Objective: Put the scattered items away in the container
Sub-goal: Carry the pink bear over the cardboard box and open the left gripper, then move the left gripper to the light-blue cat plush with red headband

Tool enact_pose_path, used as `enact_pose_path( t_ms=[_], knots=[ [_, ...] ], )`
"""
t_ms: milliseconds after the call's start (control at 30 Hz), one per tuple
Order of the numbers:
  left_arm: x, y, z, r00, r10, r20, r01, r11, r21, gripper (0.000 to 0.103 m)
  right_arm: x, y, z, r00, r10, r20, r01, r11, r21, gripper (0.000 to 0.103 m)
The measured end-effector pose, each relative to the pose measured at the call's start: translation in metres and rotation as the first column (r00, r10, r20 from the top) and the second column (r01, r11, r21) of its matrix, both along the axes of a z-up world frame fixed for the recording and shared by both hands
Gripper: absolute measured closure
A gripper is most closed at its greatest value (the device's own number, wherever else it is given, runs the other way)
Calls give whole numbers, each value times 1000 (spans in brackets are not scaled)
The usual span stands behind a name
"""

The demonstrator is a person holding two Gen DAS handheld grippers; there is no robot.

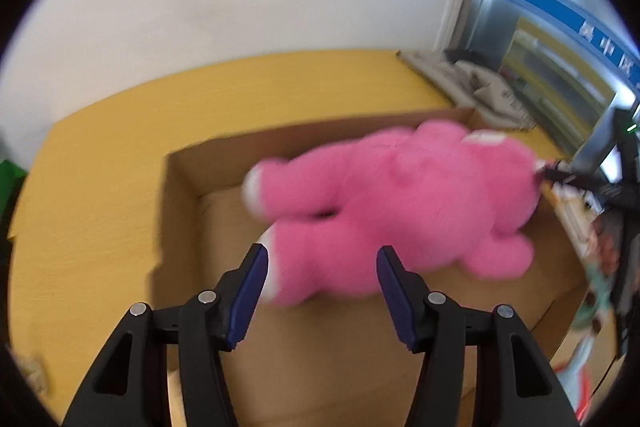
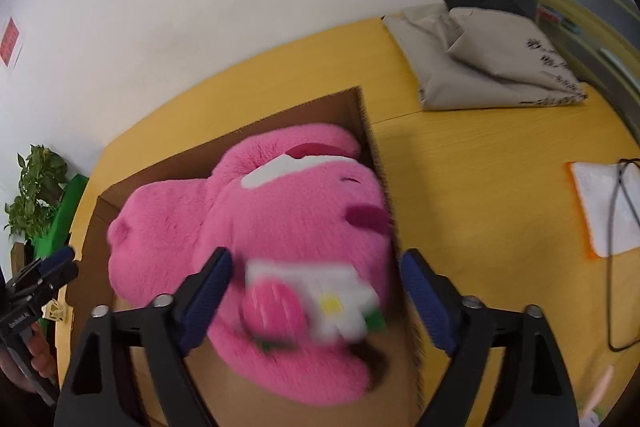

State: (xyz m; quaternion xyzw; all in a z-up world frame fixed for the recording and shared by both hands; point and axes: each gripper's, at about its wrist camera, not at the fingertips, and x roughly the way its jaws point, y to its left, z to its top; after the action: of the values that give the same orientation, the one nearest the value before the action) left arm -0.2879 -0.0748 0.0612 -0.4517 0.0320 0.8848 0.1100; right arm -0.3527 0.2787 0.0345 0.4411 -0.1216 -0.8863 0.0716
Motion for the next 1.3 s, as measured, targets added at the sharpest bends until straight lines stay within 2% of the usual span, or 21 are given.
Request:
enact_pose_path(
  t_ms=[67, 167, 233, 300, 333, 400, 533, 667, 733, 833, 900, 967, 1000, 1033, 1100, 1167, 1300],
  knots=[
    [19, -19, -14, 999, 11, 44, -11, 1000, -7, 47, 29, 0, 4, 999, 48, -3, -49, 998, -33, 0],
    [44, -36, -36, 993, 33, 111, -37, 999, 33, 47, 68, -13, -12, 978, 198, 69, -188, 974, -128, 0],
    [57, -36, -45, 992, 46, 119, -52, 997, 48, 47, 92, -28, -30, 964, 242, 114, -234, 969, -78, 0],
    [69, -32, -51, 988, 36, 148, -47, 997, 69, 47, 106, -35, -45, 960, 236, 149, -235, 972, -21, 1],
    [74, -31, -56, 985, 39, 167, -51, 996, 69, 47, 112, -38, -47, 963, 232, 137, -236, 972, 12, 2],
    [87, -30, -59, 986, 42, 161, -48, 998, 33, 48, 123, -44, -45, 966, 227, 127, -238, 969, 72, 2],
    [104, -41, -53, 981, 91, 172, -110, 989, 100, 48, 136, -47, -43, 968, 217, 127, -230, 968, 96, 2],
    [119, -36, -52, 981, 76, 178, -94, 991, 91, 48, 147, -54, -45, 964, 238, 114, -257, 948, 190, 3],
    [124, -37, -51, 981, 88, 172, -104, 991, 85, 48, 150, -52, -44, 965, 236, 114, -255, 945, 206, 3],
    [128, -44, -33, 976, 181, 119, -190, 980, 64, 48, 160, -41, -35, 977, 190, 99, -207, 955, 212, 2],
    [143, -45, -3, 975, 223, 16, -223, 972, 73, 48, 171, -37, -15, 987, 155, 45, -161, 958, 237, 2],
    [168, -37, 35, 968, 224, -114, -214, 972, 97, 45, 187, -35, 10, 989, 143, -36, -127, 951, 281, 0],
    [179, -33, 48, 962, 224, -158, -208, 972, 109, 35, 194, -34, 21, 988, 139, -74, -111, 948, 300, 0],
    [190, -26, 59, 954, 225, -199, -204, 972, 119, 19, 203, -34, 32, 985, 135, -108, -95, 944, 315, 0],
    [214, -6, 75, 936, 216, -279, -186, 974, 131, 17, 225, -36, 49, 978, 131, -165, -70, 940, 334, 0],
    [233, 17, 78, 930, 188, -315, -158, 980, 120, 17, 250, -41, 58, 969, 141, -204, -64, 938, 342, 0],
    [259, 49, 74, 928, 177, -328, -137, 981, 140, 17, 283, -48, 64, 963, 130, -235, -47, 943, 329, 0]
  ],
)
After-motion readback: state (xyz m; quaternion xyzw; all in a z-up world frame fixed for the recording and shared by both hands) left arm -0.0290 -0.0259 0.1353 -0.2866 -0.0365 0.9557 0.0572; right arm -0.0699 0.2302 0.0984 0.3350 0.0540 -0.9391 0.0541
